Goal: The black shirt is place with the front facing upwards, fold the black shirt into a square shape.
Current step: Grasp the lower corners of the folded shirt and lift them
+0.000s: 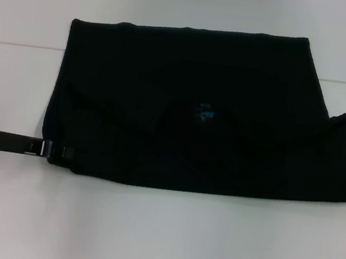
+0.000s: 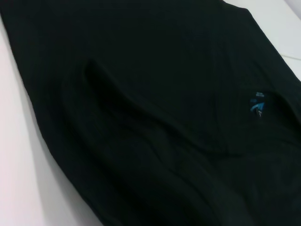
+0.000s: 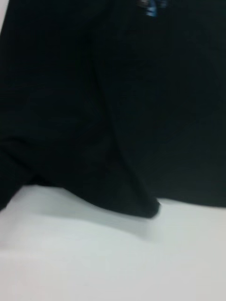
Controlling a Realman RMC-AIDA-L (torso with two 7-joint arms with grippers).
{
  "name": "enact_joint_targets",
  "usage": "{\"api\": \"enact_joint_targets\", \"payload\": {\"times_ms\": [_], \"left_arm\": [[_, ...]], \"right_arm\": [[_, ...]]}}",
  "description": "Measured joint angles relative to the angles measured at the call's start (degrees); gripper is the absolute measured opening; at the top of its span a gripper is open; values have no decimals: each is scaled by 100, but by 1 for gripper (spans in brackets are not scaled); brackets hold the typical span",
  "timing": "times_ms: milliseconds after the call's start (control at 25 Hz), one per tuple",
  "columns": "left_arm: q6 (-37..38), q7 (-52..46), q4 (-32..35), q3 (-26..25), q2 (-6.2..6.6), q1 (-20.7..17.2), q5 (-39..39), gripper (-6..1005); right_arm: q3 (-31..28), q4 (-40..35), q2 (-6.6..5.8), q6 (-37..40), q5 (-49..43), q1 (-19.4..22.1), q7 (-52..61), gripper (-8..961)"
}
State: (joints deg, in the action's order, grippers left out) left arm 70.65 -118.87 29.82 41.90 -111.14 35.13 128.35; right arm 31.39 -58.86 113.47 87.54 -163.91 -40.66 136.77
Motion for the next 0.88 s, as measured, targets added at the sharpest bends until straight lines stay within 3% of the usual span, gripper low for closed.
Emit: {"api": "enact_joint_targets", "payload": {"times_ms": [480, 880], "left_arm": [[-1, 0, -17, -8, -33, 16, 7, 63], [6, 0, -24, -23, -39, 21, -15, 63]], "right_arm": [[118, 1414, -84, -681, 316, -349, -229, 821], [333, 1706, -71, -1034, 324, -439, -226, 818]]}}
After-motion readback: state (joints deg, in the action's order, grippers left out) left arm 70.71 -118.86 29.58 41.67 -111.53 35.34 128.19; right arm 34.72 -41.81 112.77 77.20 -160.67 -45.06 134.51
